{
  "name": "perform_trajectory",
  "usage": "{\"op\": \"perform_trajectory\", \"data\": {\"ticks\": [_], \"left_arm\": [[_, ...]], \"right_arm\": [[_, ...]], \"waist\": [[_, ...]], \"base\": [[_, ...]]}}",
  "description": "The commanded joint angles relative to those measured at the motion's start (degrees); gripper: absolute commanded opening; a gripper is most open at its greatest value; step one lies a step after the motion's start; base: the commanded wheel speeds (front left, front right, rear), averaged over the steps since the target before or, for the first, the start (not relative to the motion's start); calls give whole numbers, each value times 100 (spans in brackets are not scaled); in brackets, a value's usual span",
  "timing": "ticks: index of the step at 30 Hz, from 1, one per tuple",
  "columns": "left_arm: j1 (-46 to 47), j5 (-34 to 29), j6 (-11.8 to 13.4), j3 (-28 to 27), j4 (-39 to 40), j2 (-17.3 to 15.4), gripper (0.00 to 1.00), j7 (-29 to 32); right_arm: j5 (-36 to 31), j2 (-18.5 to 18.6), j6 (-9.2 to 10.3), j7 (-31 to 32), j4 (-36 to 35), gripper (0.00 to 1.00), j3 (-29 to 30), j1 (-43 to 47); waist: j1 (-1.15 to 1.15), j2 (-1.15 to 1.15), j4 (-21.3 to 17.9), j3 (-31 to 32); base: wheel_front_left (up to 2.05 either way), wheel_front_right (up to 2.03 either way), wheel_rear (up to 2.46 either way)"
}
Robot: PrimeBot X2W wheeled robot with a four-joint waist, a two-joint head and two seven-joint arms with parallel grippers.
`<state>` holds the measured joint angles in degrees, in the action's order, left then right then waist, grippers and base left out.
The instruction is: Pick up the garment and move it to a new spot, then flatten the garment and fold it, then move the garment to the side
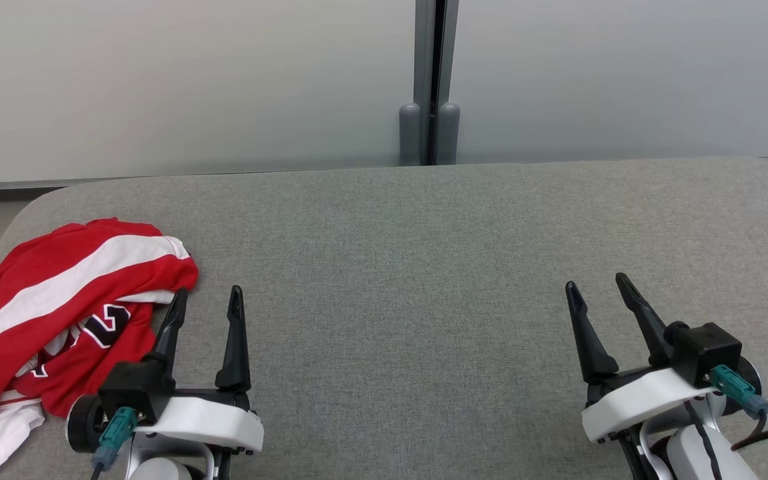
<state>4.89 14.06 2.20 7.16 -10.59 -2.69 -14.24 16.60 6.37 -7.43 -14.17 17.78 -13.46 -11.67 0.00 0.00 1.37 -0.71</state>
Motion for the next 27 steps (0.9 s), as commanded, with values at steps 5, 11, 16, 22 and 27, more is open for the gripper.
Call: {"op": "perform_trajectory", "data": {"ticks": [5,11,16,22,27], "left_arm": [[81,-218,61,43,15,-34,100,-83],[91,-246,79,65,5,-34,100,-96],[94,-209,74,70,-25,-34,100,-96],[105,-191,60,67,-56,-34,100,-96],[109,-157,42,60,-81,-34,100,-96]], "right_arm": [[-232,66,-10,-93,6,100,-53,-64],[-268,69,-11,-111,4,100,-60,-85],[-263,60,-11,-111,4,100,-46,-65],[-250,52,-11,-111,8,100,-46,-73],[-247,50,-11,-111,1,100,-36,-68]], "waist": [[0,0,5,7],[0,0,8,-4],[0,0,6,-4],[0,0,6,4],[0,0,17,12]], "base": [[0,0,0],[0,0,0],[0,0,0],[0,0,0],[0,0,0]]}}
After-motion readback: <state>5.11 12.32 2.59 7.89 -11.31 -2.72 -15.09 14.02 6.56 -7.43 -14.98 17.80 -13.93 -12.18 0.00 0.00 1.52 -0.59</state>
